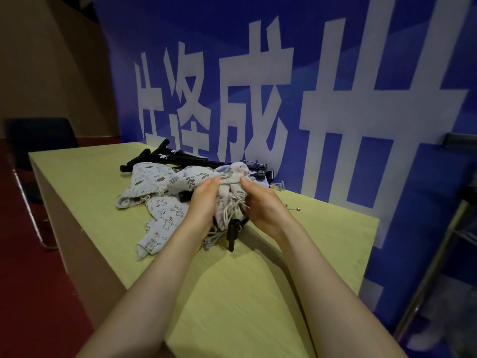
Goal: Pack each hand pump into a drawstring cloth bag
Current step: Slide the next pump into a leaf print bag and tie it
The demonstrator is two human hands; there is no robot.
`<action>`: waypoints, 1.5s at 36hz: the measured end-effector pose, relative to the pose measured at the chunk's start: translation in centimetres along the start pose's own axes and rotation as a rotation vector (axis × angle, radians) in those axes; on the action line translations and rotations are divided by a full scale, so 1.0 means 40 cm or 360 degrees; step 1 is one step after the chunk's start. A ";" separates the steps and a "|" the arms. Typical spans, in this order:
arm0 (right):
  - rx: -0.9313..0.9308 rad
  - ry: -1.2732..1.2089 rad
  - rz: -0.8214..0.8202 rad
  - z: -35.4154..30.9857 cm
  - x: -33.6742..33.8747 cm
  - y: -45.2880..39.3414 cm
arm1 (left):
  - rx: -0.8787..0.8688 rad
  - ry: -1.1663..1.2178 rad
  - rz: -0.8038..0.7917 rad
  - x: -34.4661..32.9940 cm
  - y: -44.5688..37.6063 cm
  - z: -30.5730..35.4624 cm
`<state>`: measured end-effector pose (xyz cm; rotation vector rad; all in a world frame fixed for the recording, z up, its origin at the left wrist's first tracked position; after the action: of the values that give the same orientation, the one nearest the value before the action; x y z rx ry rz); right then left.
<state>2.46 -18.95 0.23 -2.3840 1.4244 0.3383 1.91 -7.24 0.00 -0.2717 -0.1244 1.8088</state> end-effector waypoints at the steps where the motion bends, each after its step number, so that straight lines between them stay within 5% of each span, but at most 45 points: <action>1: -0.0028 -0.0027 -0.0030 0.003 -0.006 0.002 | 0.0057 0.0064 0.0051 0.009 -0.003 -0.006; 4: -0.0041 -0.0136 -0.0037 0.002 -0.008 0.003 | 0.0125 0.0035 0.0144 0.034 -0.005 -0.012; 6: -0.0031 -0.0209 0.0028 -0.004 0.002 0.003 | -0.0063 -0.0280 0.0114 0.031 0.006 0.015; 9: 0.0024 -0.0235 0.0211 -0.020 0.042 -0.001 | -0.0406 -0.0813 -0.0093 -0.009 0.041 0.052; 13: 0.0115 -0.0330 0.0375 -0.040 0.075 0.006 | -0.0436 -0.1091 -0.0316 -0.026 0.050 0.031; 17: 0.0255 -0.0417 0.0491 -0.064 0.110 0.018 | -0.0217 -0.0790 -0.0372 -0.014 0.061 0.023; 22: 0.0621 0.0343 0.0795 -0.120 0.135 0.050 | 0.0259 0.0497 -0.0296 0.004 0.062 0.025; 29: 0.0645 0.0708 0.0856 -0.090 0.139 0.033 | 0.0516 0.0953 -0.0430 -0.009 0.098 0.030; 36: 0.0495 0.0833 0.1359 -0.074 0.317 0.015 | 0.0412 0.0775 -0.0108 0.022 0.068 -0.006; 44: 0.0186 0.1725 0.1079 -0.056 0.428 -0.046 | 0.0124 0.0212 0.0380 0.064 0.035 -0.006; 50: -0.0060 0.2298 0.1151 -0.051 0.486 -0.095 | -0.0129 0.0031 0.0442 0.073 0.014 0.005; 54: -0.0051 0.2323 0.1146 -0.039 0.489 -0.101 | -0.0094 0.0046 0.0407 0.071 0.005 -0.004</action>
<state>15.23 -33.47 -4.94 -1.8808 2.7505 -1.5316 1.10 -4.57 -0.54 -0.3690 -0.1275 2.0560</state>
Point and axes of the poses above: each hand's wrist, its own y-axis away from the middle knuckle, its own x-axis out of the back of the hand, z = x × y, the point moved 8 cm from there along -y, towards the middle knuckle, and after that the axes turned 4 degrees about -y, right-handed, at the moved point
